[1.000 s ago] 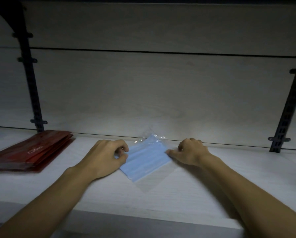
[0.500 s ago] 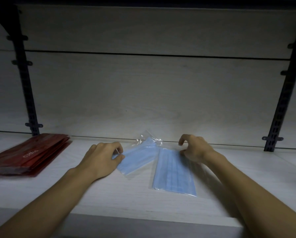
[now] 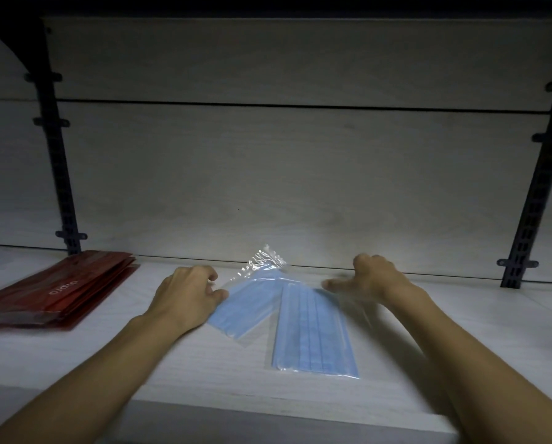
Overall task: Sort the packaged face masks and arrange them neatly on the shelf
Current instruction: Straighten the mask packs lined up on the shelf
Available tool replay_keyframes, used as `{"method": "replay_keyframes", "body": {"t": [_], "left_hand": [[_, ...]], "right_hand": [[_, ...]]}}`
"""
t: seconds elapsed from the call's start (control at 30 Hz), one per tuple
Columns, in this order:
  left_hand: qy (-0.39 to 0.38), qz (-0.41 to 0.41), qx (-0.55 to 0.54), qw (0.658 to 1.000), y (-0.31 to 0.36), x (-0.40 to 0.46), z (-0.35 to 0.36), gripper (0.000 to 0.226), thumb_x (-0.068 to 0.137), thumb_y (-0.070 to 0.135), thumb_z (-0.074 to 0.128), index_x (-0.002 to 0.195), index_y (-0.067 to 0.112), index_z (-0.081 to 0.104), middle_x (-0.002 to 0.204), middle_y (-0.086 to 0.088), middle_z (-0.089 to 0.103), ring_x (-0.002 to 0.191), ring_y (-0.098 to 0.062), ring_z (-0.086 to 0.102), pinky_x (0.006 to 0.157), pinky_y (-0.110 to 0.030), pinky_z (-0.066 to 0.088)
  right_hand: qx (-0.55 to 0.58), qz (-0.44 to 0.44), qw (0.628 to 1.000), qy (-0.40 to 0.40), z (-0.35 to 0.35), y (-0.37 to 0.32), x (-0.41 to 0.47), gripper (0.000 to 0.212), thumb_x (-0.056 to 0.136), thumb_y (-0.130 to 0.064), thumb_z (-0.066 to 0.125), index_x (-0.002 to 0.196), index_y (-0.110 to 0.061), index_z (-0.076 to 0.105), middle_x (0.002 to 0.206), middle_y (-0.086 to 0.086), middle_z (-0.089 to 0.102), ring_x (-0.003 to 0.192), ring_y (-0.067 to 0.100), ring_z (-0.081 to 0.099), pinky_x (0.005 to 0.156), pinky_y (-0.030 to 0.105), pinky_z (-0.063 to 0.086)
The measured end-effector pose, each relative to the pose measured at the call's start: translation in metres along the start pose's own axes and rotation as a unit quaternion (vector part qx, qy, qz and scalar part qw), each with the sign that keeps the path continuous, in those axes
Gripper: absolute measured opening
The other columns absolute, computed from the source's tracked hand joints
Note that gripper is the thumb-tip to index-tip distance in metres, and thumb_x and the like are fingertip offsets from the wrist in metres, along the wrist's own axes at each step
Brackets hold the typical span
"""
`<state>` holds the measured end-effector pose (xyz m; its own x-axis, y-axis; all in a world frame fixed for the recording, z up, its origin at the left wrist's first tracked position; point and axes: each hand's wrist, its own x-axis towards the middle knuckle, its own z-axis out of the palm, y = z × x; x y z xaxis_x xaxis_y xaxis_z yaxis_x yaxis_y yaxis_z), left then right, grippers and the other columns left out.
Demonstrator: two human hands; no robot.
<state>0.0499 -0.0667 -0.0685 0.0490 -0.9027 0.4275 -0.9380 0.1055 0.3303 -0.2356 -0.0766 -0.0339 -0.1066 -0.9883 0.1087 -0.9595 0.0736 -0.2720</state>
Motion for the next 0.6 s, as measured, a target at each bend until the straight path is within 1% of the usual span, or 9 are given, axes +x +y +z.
{"method": "replay_keyframes", "body": {"t": [0.07,0.13,0.17,0.3,0.37,0.43,0.47,0.53,0.6], "left_hand": [[-0.007,-0.004,0.004,1.0,-0.001,0.0,0.0,0.028,0.088,0.036,0.062,0.106,0.013,0.064,0.093,0.002,0.066,0.1,-0.023,0.058,0.077,-0.027,0.041],[-0.025,0.003,0.025,0.999,-0.002,-0.002,0.0,0.021,0.091,0.031,0.056,0.079,0.013,0.059,0.078,0.001,0.06,0.087,-0.025,0.057,0.071,-0.029,0.041],[-0.031,0.01,0.037,0.999,-0.003,-0.003,0.0,0.024,0.091,0.028,0.053,0.074,0.013,0.058,0.076,0.0,0.058,0.084,-0.025,0.056,0.07,-0.03,0.042],[0.001,0.019,0.028,0.999,-0.002,-0.004,-0.002,0.017,0.09,0.021,0.048,0.096,0.024,0.064,0.096,0.002,0.056,0.098,-0.021,0.055,0.082,-0.031,0.043],[0.019,0.015,0.008,1.0,-0.001,-0.005,-0.003,0.014,0.088,0.016,0.048,0.095,0.023,0.058,0.095,0.003,0.056,0.095,-0.021,0.054,0.077,-0.031,0.041],[0.027,0.009,-0.009,1.0,-0.002,-0.004,-0.004,0.015,0.085,0.011,0.047,0.094,0.021,0.053,0.091,0.002,0.06,0.091,-0.023,0.055,0.071,-0.03,0.039],[0.029,0.005,-0.014,0.999,-0.002,-0.004,-0.004,0.017,0.084,0.009,0.047,0.095,0.021,0.053,0.09,0.002,0.062,0.091,-0.024,0.056,0.069,-0.029,0.038],[0.032,-0.006,-0.023,0.999,-0.002,-0.004,-0.004,0.023,0.084,0.008,0.048,0.103,0.02,0.053,0.097,0.001,0.064,0.097,-0.024,0.057,0.07,-0.028,0.037],[0.035,-0.021,-0.024,0.999,0.0,-0.004,-0.005,0.034,0.084,0.009,0.052,0.117,0.018,0.052,0.109,0.0,0.062,0.105,-0.024,0.056,0.076,-0.027,0.038]], "right_hand": [[-0.026,0.019,0.999,-0.017,-0.005,0.0,-0.005,0.06,0.069,-0.078,0.06,0.075,-0.021,0.04,0.099,0.004,0.05,0.106,0.029,0.051,0.089,0.036,0.046],[-0.035,0.021,0.998,-0.047,-0.007,0.001,-0.006,0.066,0.064,-0.083,0.059,0.081,-0.022,0.042,0.096,0.0,0.049,0.105,0.026,0.052,0.088,0.035,0.046],[-0.041,0.016,0.997,-0.063,-0.007,0.0,-0.006,0.07,0.061,-0.085,0.059,0.086,-0.022,0.043,0.096,-0.001,0.048,0.104,0.025,0.052,0.087,0.034,0.046],[-0.036,-0.018,0.995,-0.091,-0.002,0.0,-0.002,0.063,0.059,-0.075,0.071,0.086,-0.021,0.052,0.097,0.0,0.054,0.099,0.023,0.055,0.084,0.031,0.048],[0.0,-0.045,0.996,-0.081,0.0,0.001,0.001,0.05,0.064,-0.062,0.078,0.093,-0.023,0.064,0.103,-0.001,0.059,0.105,0.022,0.057,0.088,0.03,0.048],[0.037,-0.073,0.994,-0.067,0.002,0.001,0.002,0.036,0.07,-0.047,0.08,0.099,-0.03,0.066,0.116,-0.003,0.06,0.109,0.019,0.056,0.09,0.028,0.046],[0.041,-0.082,0.994,-0.059,0.003,0.0,0.002,0.036,0.073,-0.042,0.079,0.104,-0.031,0.064,0.122,-0.002,0.059,0.111,0.019,0.056,0.089,0.026,0.045],[0.041,-0.074,0.995,-0.049,0.003,-0.001,0.0,0.053,0.075,-0.039,0.078,0.123,-0.028,0.057,0.13,0.002,0.056,0.115,0.022,0.054,0.087,0.026,0.044],[0.026,-0.02,0.998,-0.051,-0.001,0.0,-0.004,0.063,0.073,-0.052,0.076,0.122,-0.021,0.051,0.126,0.004,0.055,0.11,0.023,0.055,0.084,0.03,0.046]]}}
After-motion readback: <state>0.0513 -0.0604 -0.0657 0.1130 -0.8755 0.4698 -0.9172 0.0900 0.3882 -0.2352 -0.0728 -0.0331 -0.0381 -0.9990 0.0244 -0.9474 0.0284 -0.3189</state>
